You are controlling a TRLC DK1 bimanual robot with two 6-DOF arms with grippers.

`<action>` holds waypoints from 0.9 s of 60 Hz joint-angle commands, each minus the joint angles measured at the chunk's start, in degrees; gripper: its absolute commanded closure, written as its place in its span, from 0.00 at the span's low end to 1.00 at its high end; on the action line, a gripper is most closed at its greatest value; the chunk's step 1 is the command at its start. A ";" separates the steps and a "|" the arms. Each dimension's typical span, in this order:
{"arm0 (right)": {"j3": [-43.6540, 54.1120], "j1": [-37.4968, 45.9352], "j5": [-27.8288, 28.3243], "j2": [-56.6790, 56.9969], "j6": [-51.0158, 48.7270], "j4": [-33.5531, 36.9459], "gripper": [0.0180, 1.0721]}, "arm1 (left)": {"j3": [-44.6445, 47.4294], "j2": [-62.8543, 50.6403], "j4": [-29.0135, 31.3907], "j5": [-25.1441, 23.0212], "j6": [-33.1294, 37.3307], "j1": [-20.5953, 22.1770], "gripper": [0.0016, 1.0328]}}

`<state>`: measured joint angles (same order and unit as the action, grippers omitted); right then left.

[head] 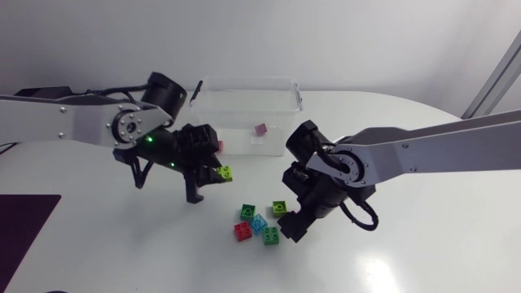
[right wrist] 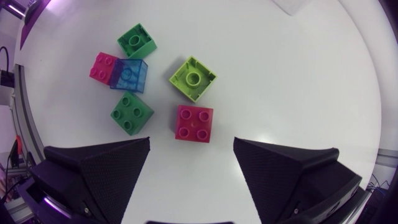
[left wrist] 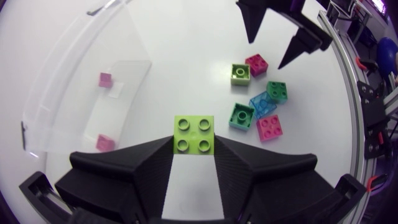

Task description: Place the duplo bricks in the container

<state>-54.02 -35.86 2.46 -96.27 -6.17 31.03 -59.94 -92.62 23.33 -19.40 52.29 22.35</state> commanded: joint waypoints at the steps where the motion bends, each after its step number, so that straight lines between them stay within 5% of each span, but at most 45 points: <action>1: -1.53 -0.09 -0.61 -2.17 0.90 -0.53 0.08 | -3.34 3.06 2.33 -0.99 -1.05 -1.08 0.66; 25: -5.22 0.26 -0.70 -7.35 0.81 -0.26 0.20 | -10.37 7.54 5.23 -1.52 -8.87 -4.24 0.64; 45: -4.78 0.61 -0.79 -8.94 0.90 -0.70 0.50 | -13.01 8.51 4.97 -1.43 -12.48 -6.26 0.62; 54: -4.43 0.61 -1.23 -9.55 0.90 -1.23 0.74 | -15.29 7.45 3.03 -1.34 -14.50 -7.06 0.61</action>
<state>-58.52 -35.46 1.63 -104.55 -6.15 30.63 -72.40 -85.52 27.70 -20.51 40.03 16.05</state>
